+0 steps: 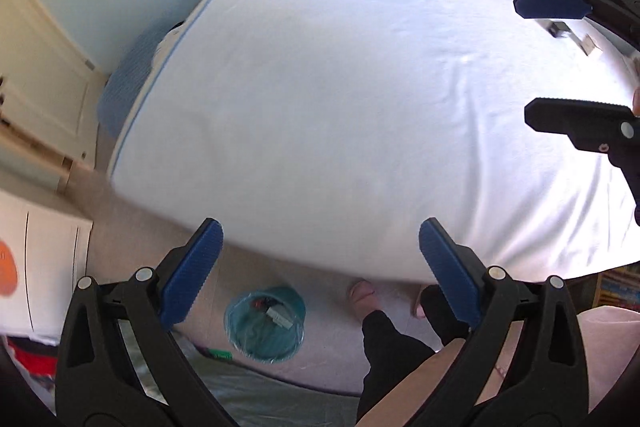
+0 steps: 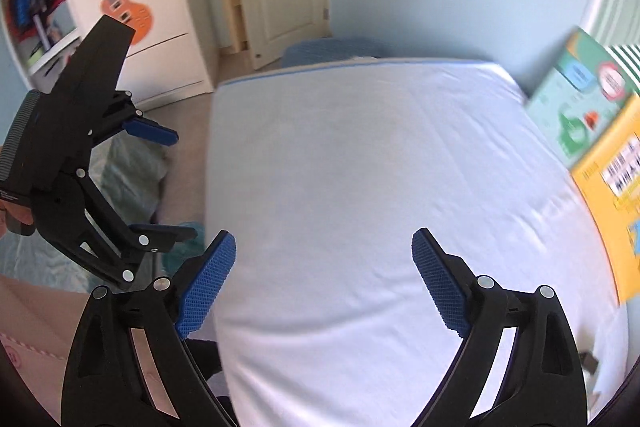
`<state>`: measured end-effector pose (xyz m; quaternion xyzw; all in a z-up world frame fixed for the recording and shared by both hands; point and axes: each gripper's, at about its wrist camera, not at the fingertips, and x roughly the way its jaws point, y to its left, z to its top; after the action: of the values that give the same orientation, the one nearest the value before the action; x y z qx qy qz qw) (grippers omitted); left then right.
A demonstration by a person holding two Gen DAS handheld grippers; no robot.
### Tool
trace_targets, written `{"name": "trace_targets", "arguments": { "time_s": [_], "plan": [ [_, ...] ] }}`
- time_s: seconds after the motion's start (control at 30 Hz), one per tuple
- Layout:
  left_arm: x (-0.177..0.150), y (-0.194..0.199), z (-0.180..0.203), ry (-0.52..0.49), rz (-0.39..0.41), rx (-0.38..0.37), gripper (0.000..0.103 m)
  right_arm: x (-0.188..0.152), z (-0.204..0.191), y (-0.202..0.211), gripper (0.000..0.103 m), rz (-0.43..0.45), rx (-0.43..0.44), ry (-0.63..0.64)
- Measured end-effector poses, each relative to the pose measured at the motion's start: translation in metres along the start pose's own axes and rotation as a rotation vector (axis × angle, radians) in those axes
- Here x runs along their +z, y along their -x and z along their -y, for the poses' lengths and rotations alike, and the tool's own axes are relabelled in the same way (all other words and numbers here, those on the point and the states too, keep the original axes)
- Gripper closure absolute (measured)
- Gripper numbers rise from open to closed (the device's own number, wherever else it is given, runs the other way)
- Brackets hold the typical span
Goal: Collect trash
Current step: 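Move both open tools back over the remaining bed items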
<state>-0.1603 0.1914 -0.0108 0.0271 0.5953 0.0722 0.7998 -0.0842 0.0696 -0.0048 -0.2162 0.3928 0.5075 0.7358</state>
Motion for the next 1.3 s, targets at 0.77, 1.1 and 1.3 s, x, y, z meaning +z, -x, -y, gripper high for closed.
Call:
{"name": "trace_targets", "arguments": {
  "time_s": [0.77,1.1,1.3],
  "plan": [
    [0.137,-0.021,0.243,-0.392,0.048,-0.132,0.007,-0.185,0.204,0.111,0.014,-0.025,-0.334,-0.391],
    [0.182,-0.033,0.312,-0.482,0.059,-0.166,0.007,-0.243,0.258,0.134,0.014,-0.038,-0.403,-0.494],
    [0.204,-0.044,0.344,-0.525,0.047,-0.179,0.007,-0.263,0.293,0.138,0.014,-0.032,-0.419,-0.545]
  ]
}}
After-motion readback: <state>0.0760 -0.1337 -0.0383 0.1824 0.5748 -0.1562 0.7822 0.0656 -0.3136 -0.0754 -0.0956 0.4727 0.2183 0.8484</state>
